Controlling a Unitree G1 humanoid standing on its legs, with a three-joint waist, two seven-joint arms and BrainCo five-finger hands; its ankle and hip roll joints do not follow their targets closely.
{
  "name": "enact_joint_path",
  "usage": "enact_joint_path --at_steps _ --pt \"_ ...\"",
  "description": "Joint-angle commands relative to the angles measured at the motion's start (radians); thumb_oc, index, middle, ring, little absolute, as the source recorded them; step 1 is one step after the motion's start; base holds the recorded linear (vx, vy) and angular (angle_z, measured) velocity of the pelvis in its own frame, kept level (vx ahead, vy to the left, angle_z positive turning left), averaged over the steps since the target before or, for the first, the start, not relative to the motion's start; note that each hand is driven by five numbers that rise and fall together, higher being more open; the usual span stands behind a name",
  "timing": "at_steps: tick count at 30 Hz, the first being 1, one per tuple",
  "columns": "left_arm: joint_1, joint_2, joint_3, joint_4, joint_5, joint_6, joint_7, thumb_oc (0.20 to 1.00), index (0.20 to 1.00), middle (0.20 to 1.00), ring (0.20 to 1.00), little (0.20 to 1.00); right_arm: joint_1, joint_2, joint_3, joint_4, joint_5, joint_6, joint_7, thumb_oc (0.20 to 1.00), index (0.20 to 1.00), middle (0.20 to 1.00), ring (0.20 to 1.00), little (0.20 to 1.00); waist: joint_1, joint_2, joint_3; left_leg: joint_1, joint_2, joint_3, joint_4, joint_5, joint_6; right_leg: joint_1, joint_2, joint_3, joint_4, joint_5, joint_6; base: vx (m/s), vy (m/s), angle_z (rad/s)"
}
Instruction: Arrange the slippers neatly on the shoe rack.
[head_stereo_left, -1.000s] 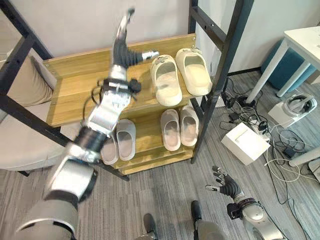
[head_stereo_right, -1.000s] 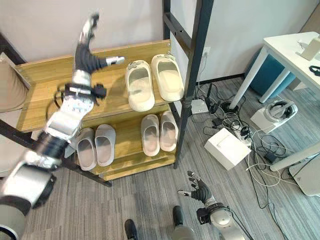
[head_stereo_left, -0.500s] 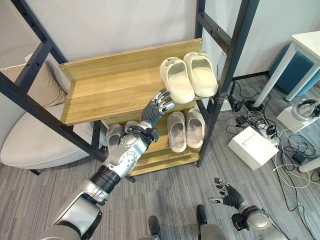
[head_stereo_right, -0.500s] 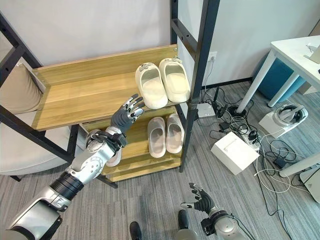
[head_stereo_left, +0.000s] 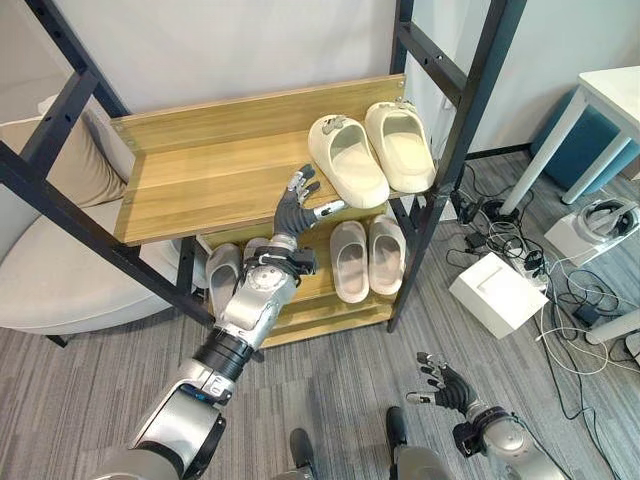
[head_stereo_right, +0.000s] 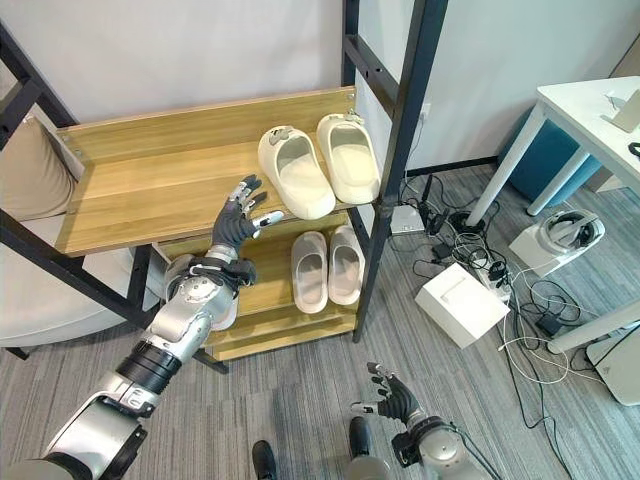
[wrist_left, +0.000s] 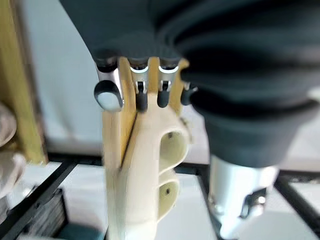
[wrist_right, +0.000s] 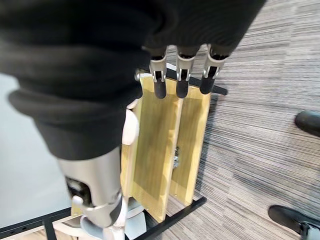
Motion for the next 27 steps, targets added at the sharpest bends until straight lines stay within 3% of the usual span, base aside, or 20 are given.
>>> enact_joint_path --at_steps 1,3,7,10,11,12,13,15,16,17,18,21,23,27 --pt "-0.158 0.094 0.062 0.062 0.179 -0.075 0.056 1.000 1.000 1.000 1.000 1.000 -0.017 0.012 -0.029 -0.034 0.011 -0.070 -0.005 1.000 1.000 1.000 1.000 1.000 0.030 -0.018 0.010 0.055 0.009 -0.009 0.000 -0.045 -0.034 0.045 -0.012 -0.049 0.001 -0.056 0.068 0.01 0.004 0.04" --pt "-0.167 0.157 0.081 0.011 0.390 -0.048 0.114 1.000 1.000 1.000 1.000 1.000 -0.033 0.014 -0.024 -0.023 0.016 -0.080 -0.001 1.000 1.000 1.000 1.000 1.000 0.043 -0.022 0.006 0.055 0.010 -0.018 0.000 -0.046 -0.037 0.051 -0.013 -0.061 0.001 -0.058 0.070 0.00 0.004 0.13" --pt "-0.142 0.191 0.108 -0.130 0.461 -0.086 0.109 1.000 1.000 1.000 1.000 1.000 -0.047 0.023 -0.016 -0.007 0.017 -0.086 0.001 1.000 1.000 1.000 1.000 1.000 0.055 -0.028 0.002 0.051 0.009 -0.026 0.000 -0.048 -0.039 0.052 -0.015 -0.068 0.001 -0.059 0.071 -0.01 0.007 0.13" --pt "-0.115 0.211 0.096 -0.326 0.351 -0.193 0.016 1.000 1.000 1.000 1.000 1.000 -0.049 0.029 -0.013 -0.002 0.021 -0.084 0.011 1.000 1.000 1.000 1.000 1.000 0.063 -0.029 -0.002 0.049 0.007 -0.033 0.000 -0.050 -0.039 0.052 -0.017 -0.073 0.001 -0.056 0.072 0.00 0.022 0.10" --pt "-0.078 0.225 0.072 -0.455 0.102 -0.264 -0.150 1.000 1.000 1.000 1.000 1.000 -0.039 0.029 -0.019 -0.010 0.023 -0.080 0.023 1.000 1.000 1.000 1.000 1.000 0.067 -0.031 -0.007 0.052 0.005 -0.034 0.000 -0.053 -0.038 0.055 -0.019 -0.073 0.001 -0.055 0.074 0.02 0.019 0.15" --pt "-0.060 0.223 0.042 -0.493 0.001 -0.266 -0.231 1.000 1.000 1.000 1.000 1.000 -0.030 0.033 -0.022 -0.014 0.025 -0.080 0.029 1.000 1.000 1.000 1.000 1.000 0.068 -0.033 -0.009 0.052 0.005 -0.036 0.000 -0.053 -0.037 0.056 -0.020 -0.073 0.001 -0.054 0.074 0.03 0.015 0.09" --pt "-0.042 0.227 0.001 -0.546 -0.106 -0.249 -0.343 1.000 1.000 1.000 1.000 1.000 -0.019 0.035 -0.026 -0.018 0.019 -0.081 0.038 1.000 1.000 1.000 1.000 1.000 0.070 -0.035 -0.011 0.056 0.004 -0.036 0.000 -0.055 -0.036 0.059 -0.021 -0.074 0.001 -0.054 0.075 0.02 0.002 0.08" --pt "-0.034 0.237 -0.024 -0.567 -0.135 -0.250 -0.363 1.000 1.000 1.000 1.000 1.000 -0.013 0.037 -0.029 -0.021 0.017 -0.083 0.042 1.000 1.000 1.000 1.000 1.000 0.071 -0.035 -0.012 0.055 0.003 -0.038 0.000 -0.056 -0.035 0.060 -0.022 -0.075 0.001 -0.054 0.074 0.01 0.005 0.11" --pt "-0.013 0.270 -0.108 -0.627 -0.256 -0.203 -0.485 1.000 1.000 1.000 1.000 1.000 -0.001 0.036 -0.036 -0.021 0.015 -0.089 0.054 1.000 1.000 1.000 1.000 1.000 0.073 -0.033 -0.011 0.056 0.001 -0.040 0.000 -0.055 -0.033 0.064 -0.022 -0.078 0.001 -0.054 0.075 0.00 0.000 0.00" --pt "0.009 0.289 -0.147 -0.622 -0.297 -0.180 -0.534 1.000 1.000 1.000 1.000 1.000 0.005 0.034 -0.036 -0.021 0.009 -0.092 0.057 1.000 1.000 1.000 1.000 1.000 0.074 -0.033 -0.012 0.056 -0.001 -0.041 0.000 -0.055 -0.032 0.063 -0.023 -0.079 0.001 -0.053 0.075 0.02 0.024 -0.07" --pt "0.023 0.362 -0.242 -0.624 -0.323 -0.131 -0.615 1.000 1.000 1.000 1.000 1.000 0.008 0.019 -0.035 -0.018 0.005 -0.097 0.065 1.000 1.000 1.000 1.000 1.000 0.074 -0.028 -0.010 0.058 -0.002 -0.041 0.000 -0.056 -0.030 0.065 -0.022 -0.079 0.001 -0.053 0.076 0.01 0.024 -0.04" --pt "0.127 0.446 -0.350 -0.547 -0.292 -0.080 -0.677 1.000 1.000 1.000 1.000 1.000 0.004 0.001 -0.024 -0.017 0.000 -0.105 0.070 1.000 1.000 1.000 1.000 1.000 0.077 -0.024 -0.005 0.066 -0.002 -0.042 0.000 -0.057 -0.029 0.071 -0.023 -0.079 0.001 -0.054 0.077 0.00 0.000 0.00" --pt "0.214 0.467 -0.378 -0.466 -0.241 -0.079 -0.678 1.000 1.000 1.000 1.000 1.000 -0.003 -0.007 -0.017 -0.015 0.013 -0.110 0.073 1.000 1.000 1.000 1.000 1.000 0.080 -0.025 -0.004 0.071 -0.002 -0.040 0.000 -0.057 -0.028 0.074 -0.023 -0.076 0.001 -0.054 0.077 0.01 0.013 -0.05" --pt "0.347 0.434 -0.372 -0.298 -0.114 -0.076 -0.667 1.000 1.000 1.000 1.000 1.000 -0.005 -0.013 -0.007 -0.020 0.040 -0.116 0.080 1.000 1.000 1.000 1.000 1.000 0.081 -0.026 -0.010 0.081 -0.002 -0.037 0.000 -0.062 -0.025 0.083 -0.022 -0.071 0.001 -0.061 0.075 0.01 0.006 0.00"
